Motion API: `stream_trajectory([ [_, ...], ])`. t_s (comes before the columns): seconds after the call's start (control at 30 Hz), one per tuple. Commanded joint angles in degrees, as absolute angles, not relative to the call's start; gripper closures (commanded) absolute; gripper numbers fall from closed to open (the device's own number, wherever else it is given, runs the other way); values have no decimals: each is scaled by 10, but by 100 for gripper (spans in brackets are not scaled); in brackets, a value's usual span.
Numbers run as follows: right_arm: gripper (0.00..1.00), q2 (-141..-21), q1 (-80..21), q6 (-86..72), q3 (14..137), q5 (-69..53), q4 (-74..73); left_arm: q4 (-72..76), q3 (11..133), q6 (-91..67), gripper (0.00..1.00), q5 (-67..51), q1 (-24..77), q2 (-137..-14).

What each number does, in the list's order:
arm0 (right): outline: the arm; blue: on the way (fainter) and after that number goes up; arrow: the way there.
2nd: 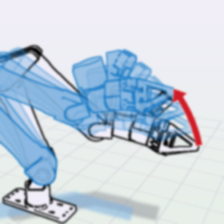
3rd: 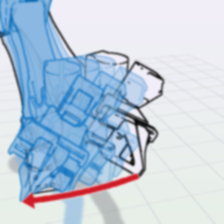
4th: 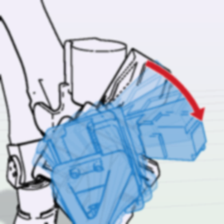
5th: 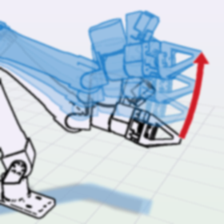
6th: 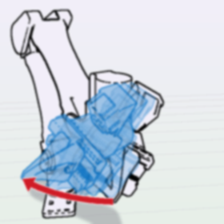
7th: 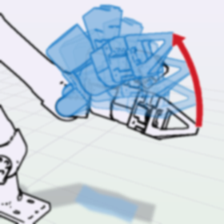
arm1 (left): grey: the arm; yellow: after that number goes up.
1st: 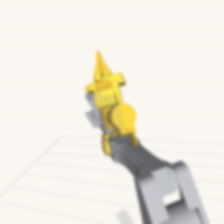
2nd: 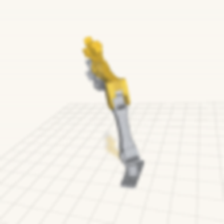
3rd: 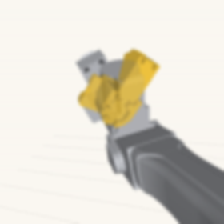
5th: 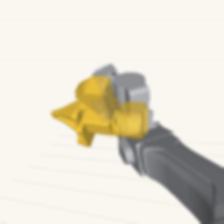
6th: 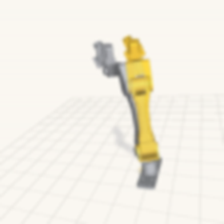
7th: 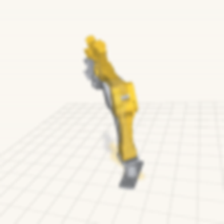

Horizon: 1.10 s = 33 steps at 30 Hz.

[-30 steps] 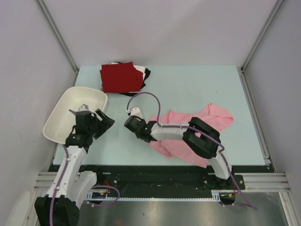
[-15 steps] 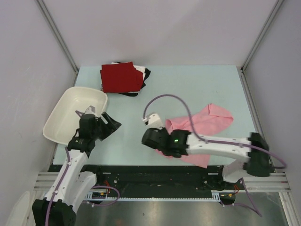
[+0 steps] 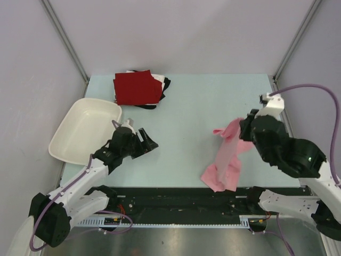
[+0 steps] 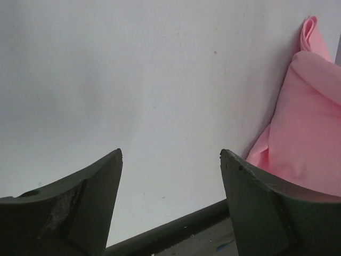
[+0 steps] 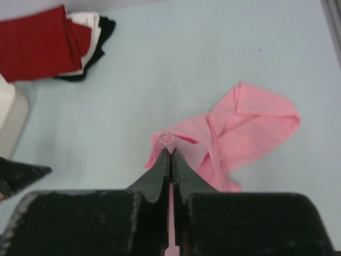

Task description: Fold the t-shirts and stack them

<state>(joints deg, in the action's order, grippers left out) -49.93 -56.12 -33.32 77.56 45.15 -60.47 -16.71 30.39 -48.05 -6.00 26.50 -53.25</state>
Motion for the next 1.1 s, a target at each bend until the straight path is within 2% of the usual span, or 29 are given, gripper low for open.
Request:
stream_trajectory([
  [0.0,100,-591,-468,-198,908,359,-474,-126,339,-501,21,-39,279,-545],
  [0.03,100,-621,-426,-178,946,306,-464,-127,340,-501,21,-36,280,-546],
  [0.17,100,-749,-365,-177,1119,147,-417,-135,339,-501,21,-26,280,-542],
  [0.27,100,-887,-359,-199,1336,15,-455,-143,338,-500,21,-18,280,-535],
  [0.3,100,-960,-362,-205,1466,-21,-472,-147,339,-499,21,-15,280,-534],
  [0.33,100,-999,-369,-211,1536,-84,-488,-150,339,-499,21,-12,280,-531],
  [0.4,100,-1035,-388,-237,1606,-139,-504,-157,343,-497,21,-9,280,-526],
  [0.5,100,-980,-443,-213,1510,-148,-482,-166,345,-490,20,-2,280,-519],
  [0.63,100,-858,-527,-184,1281,-42,-514,-171,346,-484,20,-2,280,-518],
  [0.87,100,-602,-572,-296,948,40,-603,-162,360,-484,20,-4,280,-520],
  [0.9,100,-555,-574,-312,924,66,-617,-161,365,-484,20,-4,280,-528],
  [1.07,100,-472,-581,-387,799,88,-697,-132,402,-483,20,-18,280,-573],
])
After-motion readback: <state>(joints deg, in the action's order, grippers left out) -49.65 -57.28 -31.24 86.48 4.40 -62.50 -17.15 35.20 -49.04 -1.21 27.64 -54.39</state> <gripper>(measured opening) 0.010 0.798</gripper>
